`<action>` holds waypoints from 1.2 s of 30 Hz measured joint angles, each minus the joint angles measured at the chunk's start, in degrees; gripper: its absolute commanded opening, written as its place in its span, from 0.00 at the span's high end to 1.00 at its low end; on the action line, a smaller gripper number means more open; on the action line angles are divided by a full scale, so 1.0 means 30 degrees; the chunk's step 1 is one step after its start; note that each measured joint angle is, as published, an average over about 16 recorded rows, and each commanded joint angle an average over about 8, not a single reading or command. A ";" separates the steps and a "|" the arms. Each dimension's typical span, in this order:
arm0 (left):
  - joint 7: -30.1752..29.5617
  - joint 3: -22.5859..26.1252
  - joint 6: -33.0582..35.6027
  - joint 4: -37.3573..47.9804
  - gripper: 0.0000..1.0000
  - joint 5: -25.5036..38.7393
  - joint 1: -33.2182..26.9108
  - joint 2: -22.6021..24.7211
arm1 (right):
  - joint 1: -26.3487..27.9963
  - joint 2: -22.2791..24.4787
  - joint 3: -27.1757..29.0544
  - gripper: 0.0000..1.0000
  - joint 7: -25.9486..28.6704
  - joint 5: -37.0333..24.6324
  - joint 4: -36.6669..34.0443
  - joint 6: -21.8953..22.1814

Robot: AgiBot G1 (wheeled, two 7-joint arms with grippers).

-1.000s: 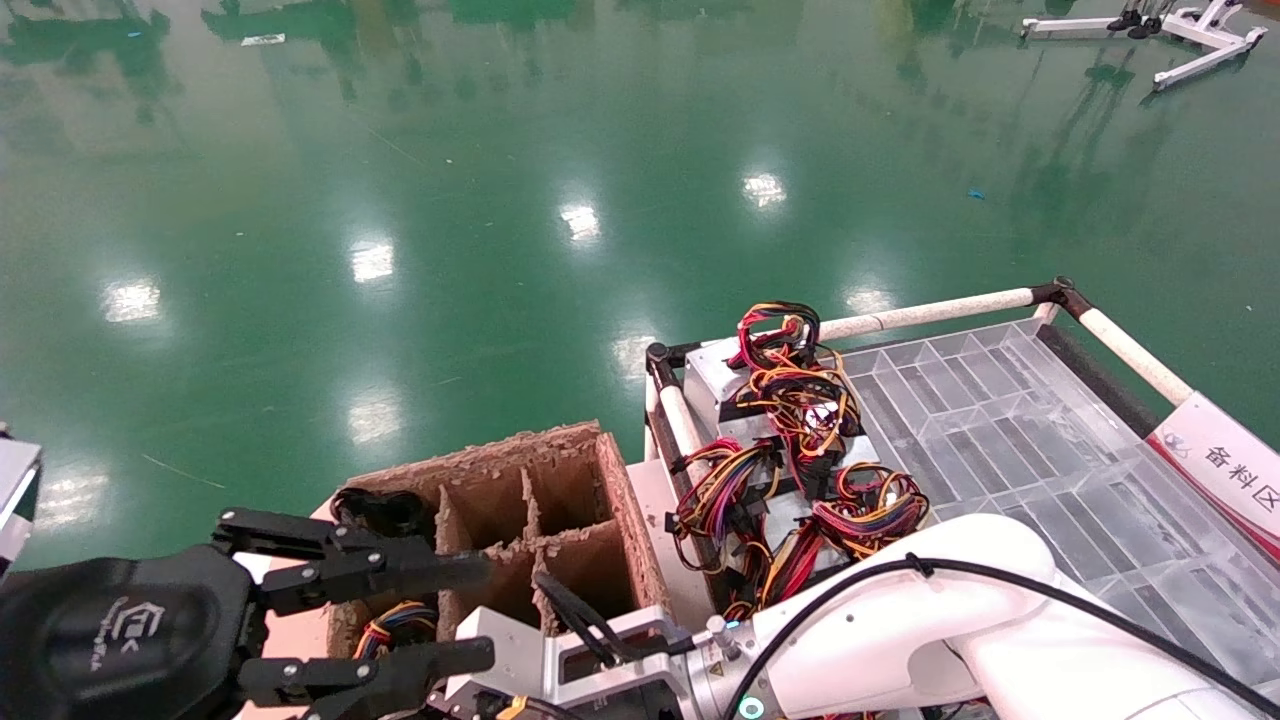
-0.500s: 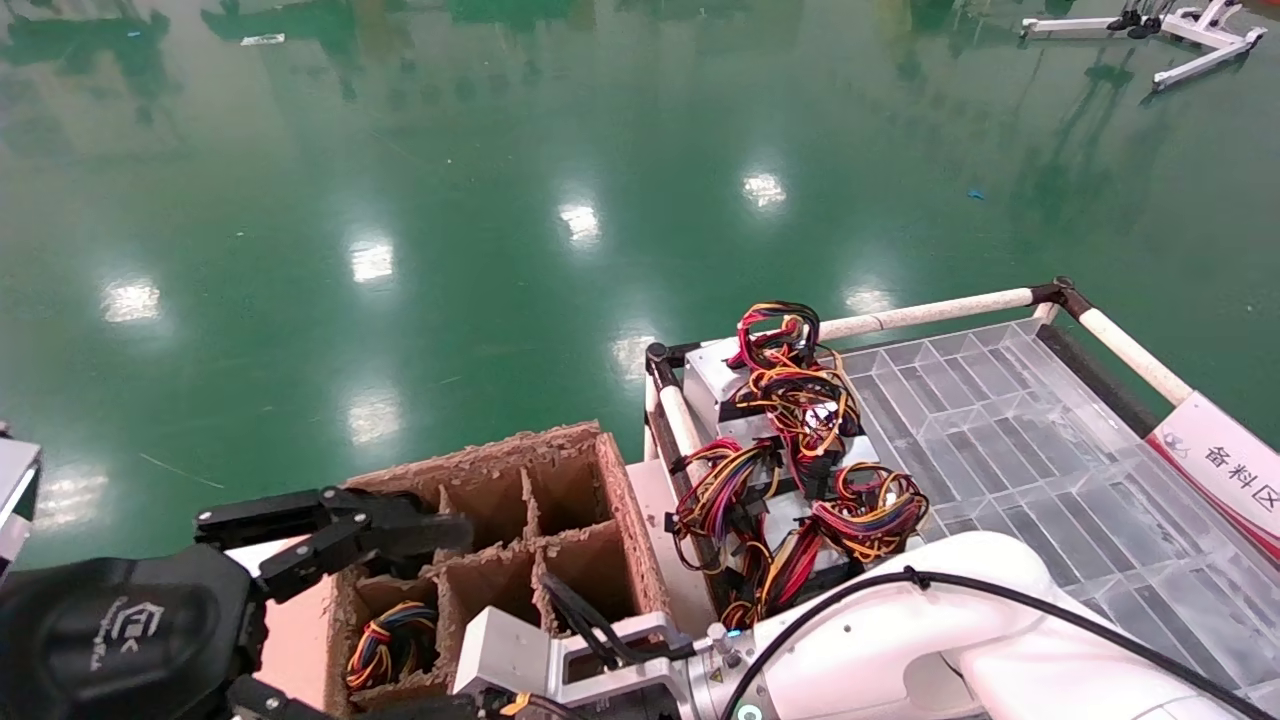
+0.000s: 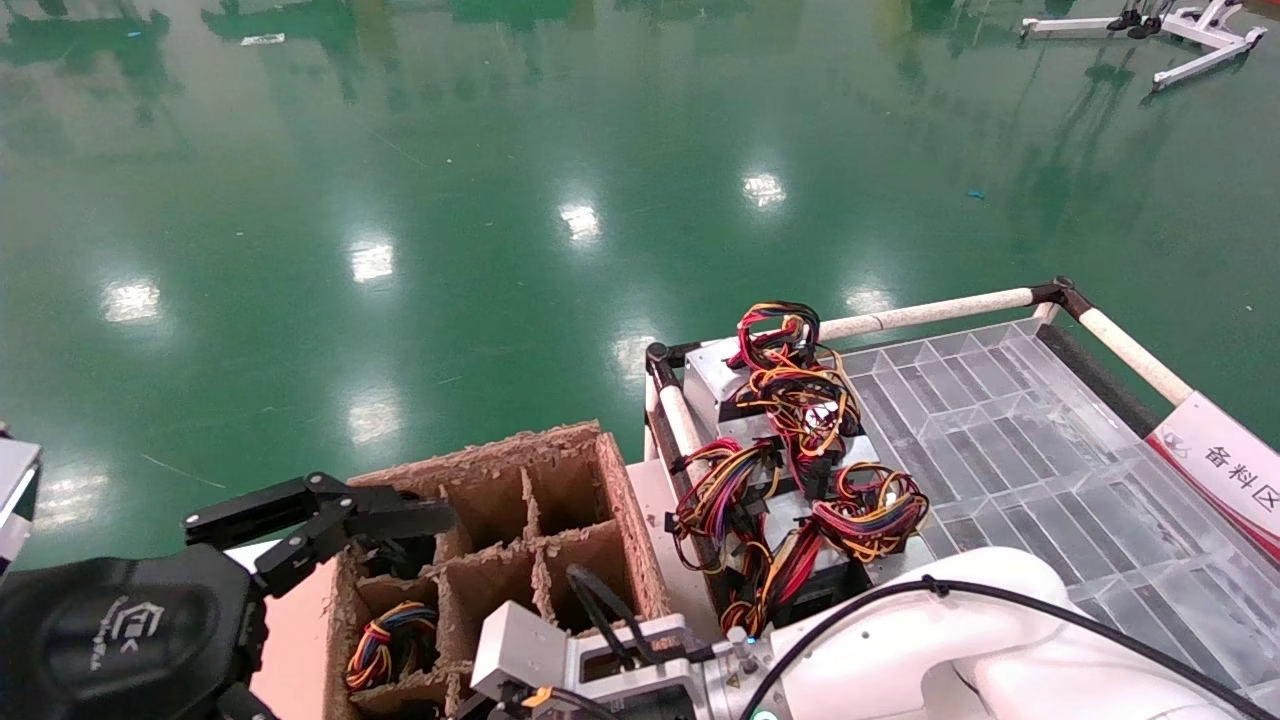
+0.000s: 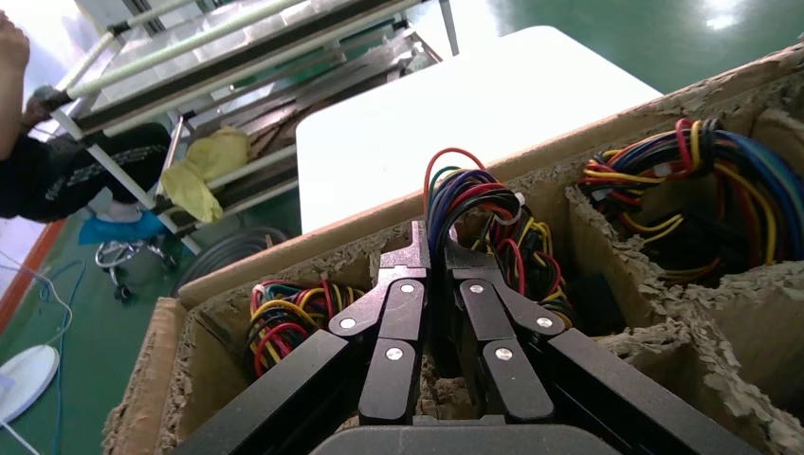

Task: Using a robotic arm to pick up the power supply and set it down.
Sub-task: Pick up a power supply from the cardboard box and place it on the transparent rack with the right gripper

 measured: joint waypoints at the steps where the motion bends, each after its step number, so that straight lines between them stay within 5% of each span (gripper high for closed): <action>1: 0.0000 0.0000 0.0000 0.0000 0.00 0.0000 0.0000 0.0000 | -0.0022 0.0030 0.0065 1.00 -0.0102 0.0225 -0.0108 -0.0139; 20: 0.0002 0.0003 -0.0001 0.0000 0.00 -0.0002 -0.0001 -0.0001 | -0.0835 0.1098 0.2974 1.00 -0.2275 0.5840 -0.1696 -0.3403; 36: 0.0003 0.0006 -0.0002 0.0000 0.00 -0.0004 -0.0001 -0.0002 | -0.1091 0.2417 0.4680 1.00 -0.1652 0.9597 -0.0757 -0.3729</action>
